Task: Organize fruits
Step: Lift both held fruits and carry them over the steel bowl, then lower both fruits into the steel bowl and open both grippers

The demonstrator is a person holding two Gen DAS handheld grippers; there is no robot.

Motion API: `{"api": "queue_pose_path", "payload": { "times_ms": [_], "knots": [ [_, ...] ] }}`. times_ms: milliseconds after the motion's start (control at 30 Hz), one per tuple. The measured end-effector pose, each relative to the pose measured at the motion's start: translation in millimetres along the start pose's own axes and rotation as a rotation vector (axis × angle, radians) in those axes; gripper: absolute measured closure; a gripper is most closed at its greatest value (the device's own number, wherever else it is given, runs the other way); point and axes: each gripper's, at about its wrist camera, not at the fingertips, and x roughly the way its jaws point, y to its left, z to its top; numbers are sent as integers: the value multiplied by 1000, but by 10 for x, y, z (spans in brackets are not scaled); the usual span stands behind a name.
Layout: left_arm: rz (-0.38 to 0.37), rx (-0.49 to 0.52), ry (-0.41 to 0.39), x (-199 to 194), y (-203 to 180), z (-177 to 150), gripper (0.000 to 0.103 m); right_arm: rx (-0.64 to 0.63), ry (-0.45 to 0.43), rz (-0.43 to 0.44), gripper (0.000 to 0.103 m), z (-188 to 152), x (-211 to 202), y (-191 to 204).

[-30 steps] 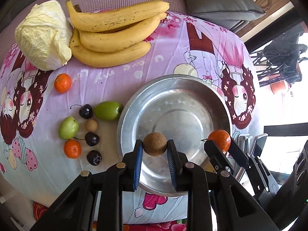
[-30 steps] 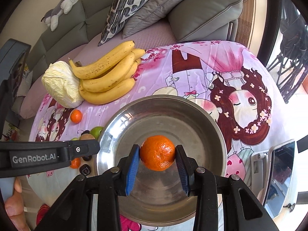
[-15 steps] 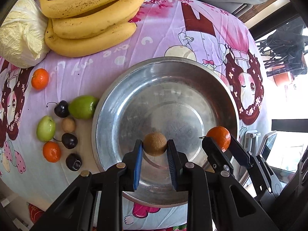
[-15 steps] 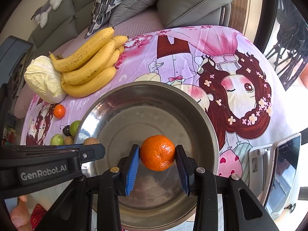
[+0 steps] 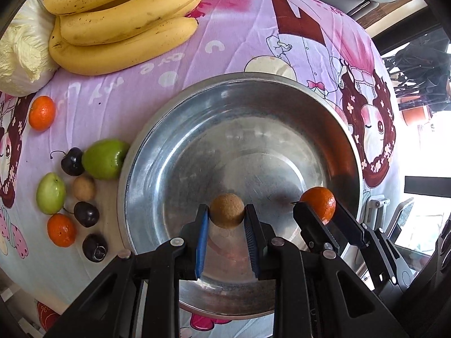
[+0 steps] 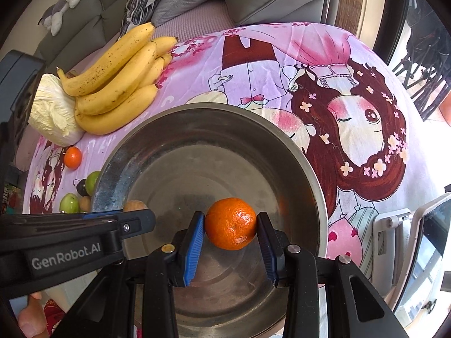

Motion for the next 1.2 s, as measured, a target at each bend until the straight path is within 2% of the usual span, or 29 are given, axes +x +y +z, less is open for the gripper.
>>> {"api": "queue_pose_path", "payload": {
  "times_ms": [533,1200],
  "knots": [
    [-13,-18,19,187,161,86,77,-3,32,-17,63,21,134,-45],
    [-29,5,24,33,90,92,77,10,65,-61,62,18,98,-66]
  ]
}}
